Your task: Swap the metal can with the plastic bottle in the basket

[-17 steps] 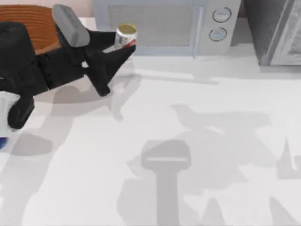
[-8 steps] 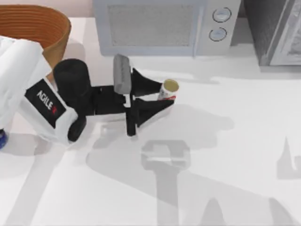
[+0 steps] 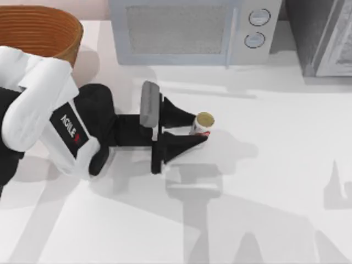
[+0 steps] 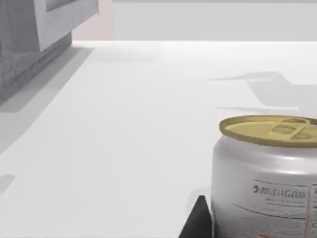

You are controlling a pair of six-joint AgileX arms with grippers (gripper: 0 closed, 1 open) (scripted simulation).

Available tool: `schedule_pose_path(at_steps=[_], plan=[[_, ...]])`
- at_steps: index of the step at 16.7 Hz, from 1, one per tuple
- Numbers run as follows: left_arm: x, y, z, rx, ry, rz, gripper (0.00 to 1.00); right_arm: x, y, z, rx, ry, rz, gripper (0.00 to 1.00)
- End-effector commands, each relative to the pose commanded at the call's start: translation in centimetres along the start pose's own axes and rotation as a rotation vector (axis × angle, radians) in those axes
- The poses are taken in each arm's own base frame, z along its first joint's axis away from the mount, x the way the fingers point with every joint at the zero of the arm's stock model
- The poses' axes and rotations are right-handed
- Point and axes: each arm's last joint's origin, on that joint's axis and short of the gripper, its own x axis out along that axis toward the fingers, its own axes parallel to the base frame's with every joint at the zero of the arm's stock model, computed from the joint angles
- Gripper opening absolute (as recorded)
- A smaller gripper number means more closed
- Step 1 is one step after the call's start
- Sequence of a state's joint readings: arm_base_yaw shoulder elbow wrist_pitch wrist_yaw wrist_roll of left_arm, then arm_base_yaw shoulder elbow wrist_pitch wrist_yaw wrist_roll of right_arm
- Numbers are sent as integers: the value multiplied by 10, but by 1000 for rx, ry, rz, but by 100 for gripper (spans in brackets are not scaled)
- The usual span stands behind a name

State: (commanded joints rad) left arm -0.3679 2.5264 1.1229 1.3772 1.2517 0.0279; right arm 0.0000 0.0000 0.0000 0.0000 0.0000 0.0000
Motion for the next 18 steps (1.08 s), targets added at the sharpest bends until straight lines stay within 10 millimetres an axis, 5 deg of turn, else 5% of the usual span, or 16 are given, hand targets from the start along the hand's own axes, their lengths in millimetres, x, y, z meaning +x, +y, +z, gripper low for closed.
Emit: schedule_pose_path(at_steps=[2, 15, 18], plan=[[0, 0, 0, 0, 0, 0, 0, 0, 0, 0, 0, 0, 0, 100], [0, 0, 0, 0, 0, 0, 98, 0, 0, 0, 0, 0, 0, 100], [0, 0, 0, 0, 0, 0, 100, 0, 0, 0, 0, 0, 0, 100]])
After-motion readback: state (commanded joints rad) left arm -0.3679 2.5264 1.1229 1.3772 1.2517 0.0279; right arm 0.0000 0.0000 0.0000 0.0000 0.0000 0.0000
